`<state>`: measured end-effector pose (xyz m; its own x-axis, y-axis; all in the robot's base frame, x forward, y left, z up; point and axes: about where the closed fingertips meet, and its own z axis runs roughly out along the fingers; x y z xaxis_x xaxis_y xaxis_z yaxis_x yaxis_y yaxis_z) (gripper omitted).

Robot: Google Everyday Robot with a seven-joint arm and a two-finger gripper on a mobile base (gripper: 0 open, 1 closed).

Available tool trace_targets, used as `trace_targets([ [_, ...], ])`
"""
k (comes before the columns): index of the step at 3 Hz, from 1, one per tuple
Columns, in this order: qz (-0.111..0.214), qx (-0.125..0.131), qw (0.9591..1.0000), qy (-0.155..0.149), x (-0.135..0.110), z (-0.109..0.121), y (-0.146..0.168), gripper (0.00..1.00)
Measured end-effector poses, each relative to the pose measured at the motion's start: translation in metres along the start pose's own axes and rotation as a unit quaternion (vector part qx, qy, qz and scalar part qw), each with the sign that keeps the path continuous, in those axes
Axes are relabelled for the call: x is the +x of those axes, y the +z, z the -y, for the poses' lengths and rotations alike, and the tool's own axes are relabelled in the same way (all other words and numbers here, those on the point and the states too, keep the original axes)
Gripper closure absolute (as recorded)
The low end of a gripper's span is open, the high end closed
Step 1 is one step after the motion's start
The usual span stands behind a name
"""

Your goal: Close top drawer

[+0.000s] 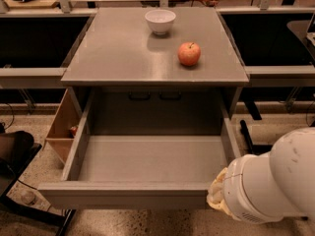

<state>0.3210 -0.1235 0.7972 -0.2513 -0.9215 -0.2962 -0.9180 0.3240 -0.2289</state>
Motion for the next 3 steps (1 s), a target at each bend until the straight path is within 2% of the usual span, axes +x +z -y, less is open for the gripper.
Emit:
trace_targets([
  [1,-0.006,-0.006,1.0,0.0,0.001,-0.001,0.009,1.0],
  [3,0.012,-0.061,0.9981,0.007,0.023,-0.024,0.101,1.0],
])
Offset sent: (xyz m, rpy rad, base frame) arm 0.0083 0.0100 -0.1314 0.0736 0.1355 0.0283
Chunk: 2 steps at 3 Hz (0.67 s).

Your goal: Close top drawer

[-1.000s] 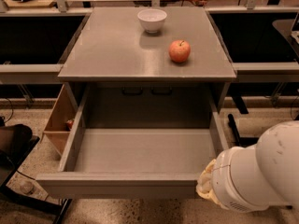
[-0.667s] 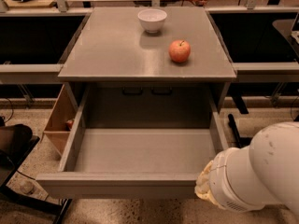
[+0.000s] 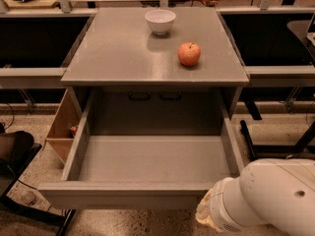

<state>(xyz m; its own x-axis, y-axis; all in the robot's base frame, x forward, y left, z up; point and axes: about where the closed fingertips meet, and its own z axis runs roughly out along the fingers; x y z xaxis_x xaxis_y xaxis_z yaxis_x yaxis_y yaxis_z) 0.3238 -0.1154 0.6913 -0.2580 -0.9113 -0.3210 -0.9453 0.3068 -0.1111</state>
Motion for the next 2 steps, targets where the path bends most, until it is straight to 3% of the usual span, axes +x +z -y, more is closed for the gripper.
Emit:
trace_targets([
  [2,0.023,-0.013,0.9994,0.024,0.027,-0.002,0.075,1.0],
])
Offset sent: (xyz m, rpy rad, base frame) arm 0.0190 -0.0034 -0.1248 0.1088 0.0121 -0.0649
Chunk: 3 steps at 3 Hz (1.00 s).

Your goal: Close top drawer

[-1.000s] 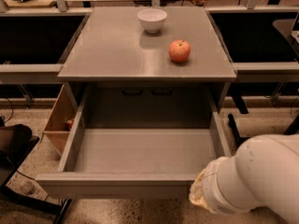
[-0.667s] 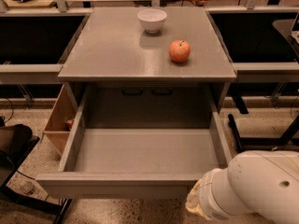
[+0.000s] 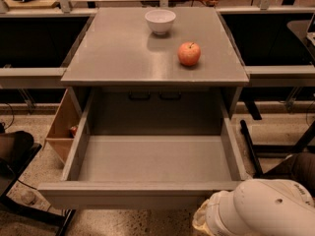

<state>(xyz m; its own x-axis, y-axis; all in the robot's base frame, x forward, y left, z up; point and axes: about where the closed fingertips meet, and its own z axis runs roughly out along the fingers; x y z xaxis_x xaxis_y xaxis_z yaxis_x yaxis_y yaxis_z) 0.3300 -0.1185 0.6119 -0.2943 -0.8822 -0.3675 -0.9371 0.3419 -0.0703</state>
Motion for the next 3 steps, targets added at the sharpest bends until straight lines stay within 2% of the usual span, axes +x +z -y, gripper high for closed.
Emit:
trace_targets([
  [1,0.029,0.01,0.9995,0.008,-0.005,0.011,0.031,1.0],
  [2,0.047,0.018,0.9987,0.003,-0.015,0.02,0.042,1.0],
  [3,0.073,0.031,0.9968,-0.012,-0.041,0.044,0.054,1.0],
])
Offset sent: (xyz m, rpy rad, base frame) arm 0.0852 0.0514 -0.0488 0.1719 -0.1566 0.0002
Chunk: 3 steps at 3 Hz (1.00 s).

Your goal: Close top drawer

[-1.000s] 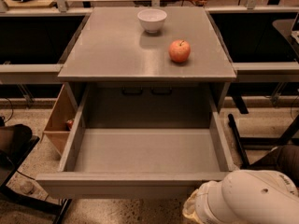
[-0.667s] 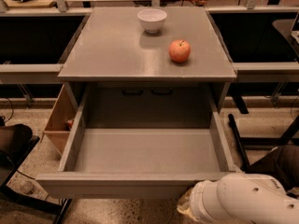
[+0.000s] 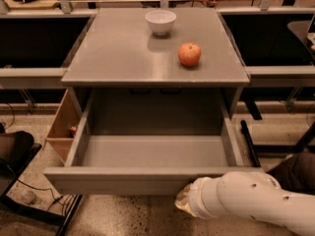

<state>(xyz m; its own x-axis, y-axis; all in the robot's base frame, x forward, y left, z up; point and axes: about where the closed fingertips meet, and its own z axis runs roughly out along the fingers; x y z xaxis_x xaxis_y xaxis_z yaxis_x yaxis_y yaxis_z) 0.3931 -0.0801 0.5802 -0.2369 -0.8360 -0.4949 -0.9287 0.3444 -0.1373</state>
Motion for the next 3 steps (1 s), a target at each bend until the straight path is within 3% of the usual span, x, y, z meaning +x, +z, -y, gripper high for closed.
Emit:
trace_targets([
  [1,0.0,0.0,1.0,0.0,0.0,-0.001,0.0,1.0],
  [2,0.023,0.016,0.9994,-0.022,-0.033,0.033,0.012,1.0],
  [3,0.023,0.016,0.9994,-0.022,-0.033,0.033,0.012,1.0],
])
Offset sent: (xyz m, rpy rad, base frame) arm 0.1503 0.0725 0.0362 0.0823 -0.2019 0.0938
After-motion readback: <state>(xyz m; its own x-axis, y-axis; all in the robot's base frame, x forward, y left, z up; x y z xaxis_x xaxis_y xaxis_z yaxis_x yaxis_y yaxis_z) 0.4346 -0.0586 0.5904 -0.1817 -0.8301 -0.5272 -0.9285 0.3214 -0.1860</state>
